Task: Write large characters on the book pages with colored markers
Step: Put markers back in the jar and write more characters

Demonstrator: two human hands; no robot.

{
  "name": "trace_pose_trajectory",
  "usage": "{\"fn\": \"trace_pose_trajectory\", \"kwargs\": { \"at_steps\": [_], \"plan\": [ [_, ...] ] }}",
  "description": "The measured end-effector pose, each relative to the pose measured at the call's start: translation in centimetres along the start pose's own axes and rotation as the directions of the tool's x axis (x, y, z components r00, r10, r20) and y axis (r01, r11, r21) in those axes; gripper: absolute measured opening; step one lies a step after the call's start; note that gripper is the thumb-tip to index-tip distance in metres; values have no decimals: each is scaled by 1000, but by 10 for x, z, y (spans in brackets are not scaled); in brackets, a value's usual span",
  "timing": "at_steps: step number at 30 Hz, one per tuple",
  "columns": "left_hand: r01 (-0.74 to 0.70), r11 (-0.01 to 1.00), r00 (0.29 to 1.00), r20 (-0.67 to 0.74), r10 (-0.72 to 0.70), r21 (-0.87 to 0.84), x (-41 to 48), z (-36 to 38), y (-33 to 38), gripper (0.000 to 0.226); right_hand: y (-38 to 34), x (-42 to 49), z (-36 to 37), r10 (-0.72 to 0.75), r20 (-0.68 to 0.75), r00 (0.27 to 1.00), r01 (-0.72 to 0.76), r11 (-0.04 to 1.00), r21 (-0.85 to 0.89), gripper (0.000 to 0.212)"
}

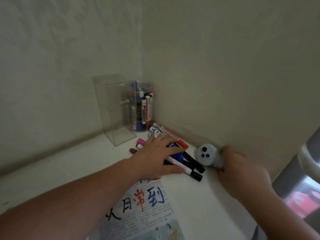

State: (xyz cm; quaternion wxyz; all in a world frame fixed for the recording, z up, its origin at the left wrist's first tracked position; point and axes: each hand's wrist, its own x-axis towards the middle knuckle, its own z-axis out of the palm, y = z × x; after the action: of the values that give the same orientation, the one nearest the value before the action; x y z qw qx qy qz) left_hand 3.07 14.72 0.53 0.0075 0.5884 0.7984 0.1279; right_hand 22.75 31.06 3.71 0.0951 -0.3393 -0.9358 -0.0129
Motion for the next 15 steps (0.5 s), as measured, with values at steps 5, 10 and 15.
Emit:
{"fn": "trace_pose_trajectory", "kwargs": {
  "at_steps": [5, 10, 15],
  "plan": [
    [5, 1000, 993, -119, -3, 13, -4, -6, 3, 62, -3, -10, -15, 26, 28, 999, -26, 999, -19, 26],
    [336, 942, 937, -97, -334, 3, -34, -17, 4, 80, -41, -19, -26, -200, 87, 976, 190, 975, 118, 44],
    [446, 895, 895, 11, -446, -25, -49, -12, 2, 92, -69, -13, -4, -200, 238, 950, 181, 978, 103, 27]
  ]
}}
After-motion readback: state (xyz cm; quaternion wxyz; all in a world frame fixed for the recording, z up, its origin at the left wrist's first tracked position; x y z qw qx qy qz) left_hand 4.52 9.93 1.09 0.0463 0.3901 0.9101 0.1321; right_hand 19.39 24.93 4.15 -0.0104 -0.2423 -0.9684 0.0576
